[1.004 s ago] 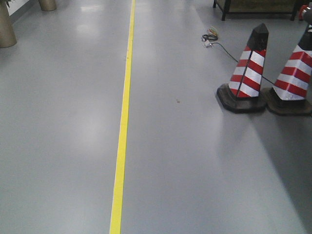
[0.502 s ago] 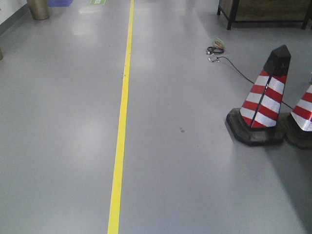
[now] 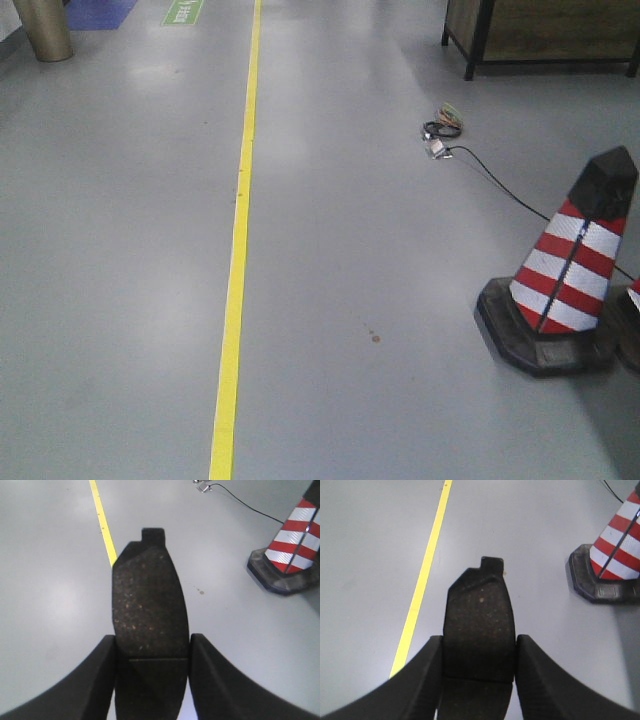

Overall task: Move and align brake pads A on conveyor
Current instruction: 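Drive the base to the conveyor holding a pad in each gripper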

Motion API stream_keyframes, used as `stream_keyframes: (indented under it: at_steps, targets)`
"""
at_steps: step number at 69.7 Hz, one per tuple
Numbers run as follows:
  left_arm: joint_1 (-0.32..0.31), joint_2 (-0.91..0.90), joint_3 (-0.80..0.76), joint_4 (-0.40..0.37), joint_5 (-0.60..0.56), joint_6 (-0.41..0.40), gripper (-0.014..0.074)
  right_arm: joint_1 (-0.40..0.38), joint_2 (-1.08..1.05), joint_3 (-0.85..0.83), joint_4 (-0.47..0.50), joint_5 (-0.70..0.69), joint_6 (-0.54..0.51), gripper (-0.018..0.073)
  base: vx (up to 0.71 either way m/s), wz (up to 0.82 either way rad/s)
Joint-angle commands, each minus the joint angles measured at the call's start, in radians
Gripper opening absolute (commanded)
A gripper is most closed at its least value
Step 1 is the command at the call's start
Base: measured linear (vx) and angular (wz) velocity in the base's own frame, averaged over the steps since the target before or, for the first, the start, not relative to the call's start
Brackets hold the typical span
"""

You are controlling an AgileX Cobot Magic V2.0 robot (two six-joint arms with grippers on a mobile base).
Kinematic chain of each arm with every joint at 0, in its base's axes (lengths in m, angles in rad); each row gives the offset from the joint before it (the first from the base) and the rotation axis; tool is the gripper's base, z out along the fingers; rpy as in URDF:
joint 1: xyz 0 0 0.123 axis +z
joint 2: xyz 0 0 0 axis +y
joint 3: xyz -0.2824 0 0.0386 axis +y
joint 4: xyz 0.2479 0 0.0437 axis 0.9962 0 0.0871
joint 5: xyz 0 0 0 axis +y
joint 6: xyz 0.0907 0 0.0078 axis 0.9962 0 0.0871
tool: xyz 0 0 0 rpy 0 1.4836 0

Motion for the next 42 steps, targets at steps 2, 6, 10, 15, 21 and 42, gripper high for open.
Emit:
stream_keyframes:
  at_steps: [2, 6, 10, 15, 21, 42]
  targets:
    - [-0.004, 0.008, -0.028, 0.012, -0.084, 0.001, -0.0006, -0.001, 0.005, -0.029, 0.010, -0.079, -0.008, -0.0003, 0.58, 0.03]
    - [-0.004, 0.008, -0.028, 0.012, -0.084, 0.001, -0.0006, -0.001, 0.005, -0.029, 0.010, -0.079, -0.008, -0.0003, 0.57, 0.04]
    - [-0.004, 0.008, -0.028, 0.012, -0.084, 0.001, -0.0006, -0.001, 0.005, -0.029, 0.010, -0.079, -0.008, -0.0003, 0.54, 0.04]
    - [-0.004, 0.008, -0.028, 0.012, -0.084, 0.001, -0.0006, -0.001, 0.005, -0.029, 0.010, -0.079, -0.008, -0.0003, 0.51, 0.02]
    - [-0.004, 0.008, -0.028, 0.012, -0.084, 0.001, -0.0006, -0.001, 0.005, -0.029, 0.010, -0.079, -0.008, -0.0003, 0.48, -0.03]
    - [-0.004, 0.007, -0.028, 0.012, -0.084, 0.001, -0.0006, -0.001, 0.005, -0.029, 0.010, -0.080, -0.008, -0.0003, 0.41, -0.30]
